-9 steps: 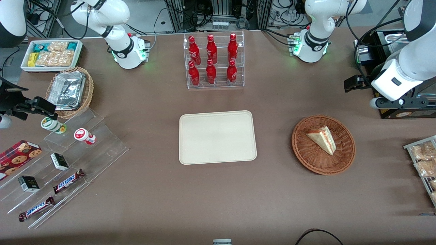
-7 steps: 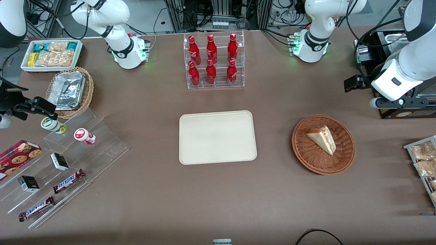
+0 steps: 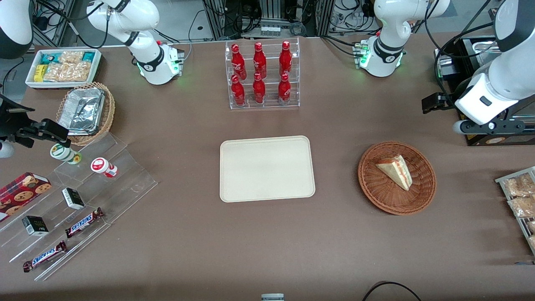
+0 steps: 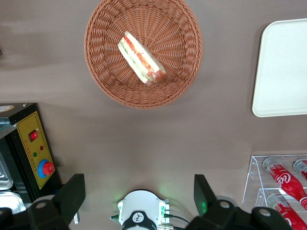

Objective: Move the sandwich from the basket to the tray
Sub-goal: 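Move the left gripper over the sandwich in the wicker basket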

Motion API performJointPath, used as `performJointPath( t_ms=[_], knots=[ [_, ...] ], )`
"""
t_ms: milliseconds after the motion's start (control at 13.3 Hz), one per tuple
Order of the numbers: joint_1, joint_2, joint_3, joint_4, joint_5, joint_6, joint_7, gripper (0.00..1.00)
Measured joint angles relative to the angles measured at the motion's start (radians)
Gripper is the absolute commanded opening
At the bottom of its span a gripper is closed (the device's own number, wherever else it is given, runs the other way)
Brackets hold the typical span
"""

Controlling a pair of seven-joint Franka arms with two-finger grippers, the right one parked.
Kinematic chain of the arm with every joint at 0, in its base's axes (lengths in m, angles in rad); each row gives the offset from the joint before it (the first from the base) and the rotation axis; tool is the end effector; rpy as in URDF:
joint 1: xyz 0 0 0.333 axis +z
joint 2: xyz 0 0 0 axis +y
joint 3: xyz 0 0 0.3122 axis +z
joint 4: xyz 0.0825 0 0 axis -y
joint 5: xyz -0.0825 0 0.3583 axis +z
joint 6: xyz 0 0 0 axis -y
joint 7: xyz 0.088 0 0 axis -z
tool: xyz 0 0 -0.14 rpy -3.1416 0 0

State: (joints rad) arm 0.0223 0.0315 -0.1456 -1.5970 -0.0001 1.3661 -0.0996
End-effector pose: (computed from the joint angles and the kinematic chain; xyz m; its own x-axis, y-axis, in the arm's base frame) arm 0.4997 -0.0609 0.5463 0.9659 -0.0206 -0.2583 -0.0270 -0.9994 -0.0211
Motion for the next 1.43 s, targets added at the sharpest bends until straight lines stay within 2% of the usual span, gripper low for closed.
performJointPath(
  t_ms=[225,975,1425],
  knots=[
    [0.001,0.008,0.001,-0.052,0.000,0.043,0.000,1.00],
    [0.033,0.094,0.013,-0.288,0.000,0.406,-0.004,1.00],
    [0.032,0.134,0.011,-0.355,0.000,0.533,-0.114,1.00]
  ],
)
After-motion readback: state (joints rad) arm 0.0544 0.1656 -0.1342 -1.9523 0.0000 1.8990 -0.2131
